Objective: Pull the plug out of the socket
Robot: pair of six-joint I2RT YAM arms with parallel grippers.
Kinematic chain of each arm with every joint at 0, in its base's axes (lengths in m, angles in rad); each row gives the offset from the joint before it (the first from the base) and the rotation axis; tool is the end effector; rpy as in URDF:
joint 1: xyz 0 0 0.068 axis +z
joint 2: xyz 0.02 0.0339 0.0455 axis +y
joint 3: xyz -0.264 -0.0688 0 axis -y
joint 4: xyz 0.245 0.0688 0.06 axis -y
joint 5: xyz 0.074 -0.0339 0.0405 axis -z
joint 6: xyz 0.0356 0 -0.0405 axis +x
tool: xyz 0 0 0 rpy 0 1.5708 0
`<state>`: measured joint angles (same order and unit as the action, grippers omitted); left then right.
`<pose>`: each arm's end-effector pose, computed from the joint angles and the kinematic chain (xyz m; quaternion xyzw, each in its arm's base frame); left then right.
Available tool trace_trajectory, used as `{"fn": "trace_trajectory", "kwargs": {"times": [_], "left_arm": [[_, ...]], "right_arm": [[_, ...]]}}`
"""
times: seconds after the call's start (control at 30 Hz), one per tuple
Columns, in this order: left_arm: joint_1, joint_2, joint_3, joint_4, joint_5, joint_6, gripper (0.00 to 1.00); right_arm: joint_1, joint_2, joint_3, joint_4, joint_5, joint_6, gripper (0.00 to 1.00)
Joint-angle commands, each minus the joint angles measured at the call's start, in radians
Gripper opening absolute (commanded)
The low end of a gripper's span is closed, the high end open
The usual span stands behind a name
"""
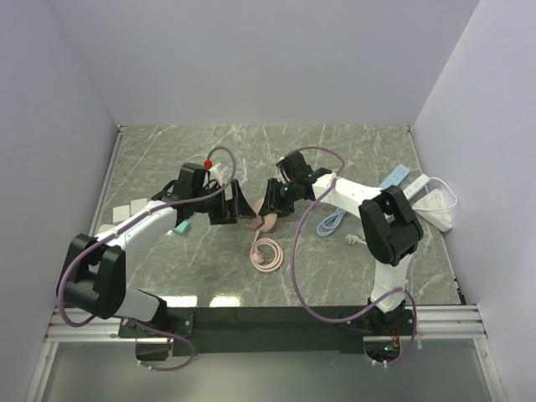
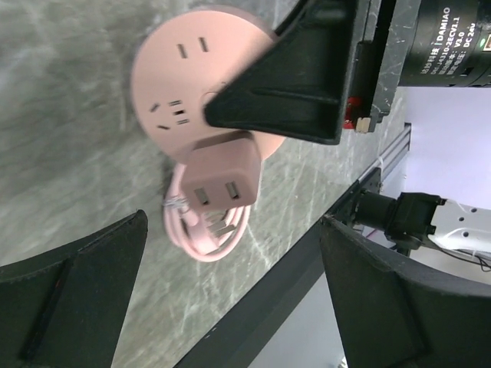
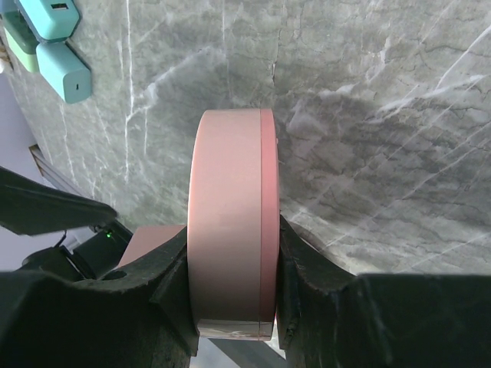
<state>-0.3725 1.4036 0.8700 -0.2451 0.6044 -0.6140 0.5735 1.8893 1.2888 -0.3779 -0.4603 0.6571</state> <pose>0.2637 -0.1248 0.2283 0.0079 0.8882 -0.4162 0.1944 0.3256 0.2291 0.1874 -0.0276 0.9332 0.3422 0.1061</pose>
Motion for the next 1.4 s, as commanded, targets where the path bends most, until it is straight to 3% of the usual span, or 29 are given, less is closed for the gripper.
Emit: {"fn": "trace_trajectory", "kwargs": {"times": [0.0, 0.27, 0.57, 0.67, 0.7, 0.77, 0.8, 0.9, 1.13, 1.37], "left_arm": [[-0.043, 0.023, 0.007, 0.082, -0.014, -0.058, 0.99], [-0.08, 0.089, 0.011, 0.09, -0.107, -0.102, 0.99], [-0.085, 0.153, 0.001, 0.19, -0.097, -0.159, 0.81], [-0.1, 0.158, 0.015, 0.207, -0.089, -0.17, 0.65], [-0.112, 0.159, 0.024, 0.207, -0.08, -0.167, 0.53], [-0.124, 0.158, 0.034, 0.185, -0.08, -0.161, 0.42], [-0.132, 0.153, 0.038, 0.178, -0.081, -0.158, 0.27], [-0.134, 0.13, 0.038, 0.12, -0.11, -0.147, 0.01], [-0.117, 0.036, 0.049, -0.023, -0.178, -0.073, 0.0], [0.066, -0.034, -0.058, 0.053, 0.017, -0.058, 0.0]], "right_arm": [[0.006, -0.033, 0.023, 0.033, -0.018, 0.018, 0.0], [0.009, -0.044, 0.015, 0.063, -0.032, 0.029, 0.0], [0.031, -0.062, -0.008, 0.112, -0.061, 0.042, 0.0], [0.042, -0.056, -0.011, 0.119, -0.063, 0.05, 0.0], [0.042, -0.055, -0.013, 0.122, -0.063, 0.053, 0.0], [0.042, -0.052, -0.01, 0.116, -0.048, 0.059, 0.0], [0.043, -0.049, 0.0, 0.108, -0.04, 0.061, 0.0], [0.042, -0.026, 0.026, 0.067, 0.008, 0.059, 0.0], [0.005, 0.03, 0.026, 0.036, 0.055, 0.044, 0.0], [-0.043, 0.034, -0.045, 0.08, 0.017, -0.016, 0.0]]}}
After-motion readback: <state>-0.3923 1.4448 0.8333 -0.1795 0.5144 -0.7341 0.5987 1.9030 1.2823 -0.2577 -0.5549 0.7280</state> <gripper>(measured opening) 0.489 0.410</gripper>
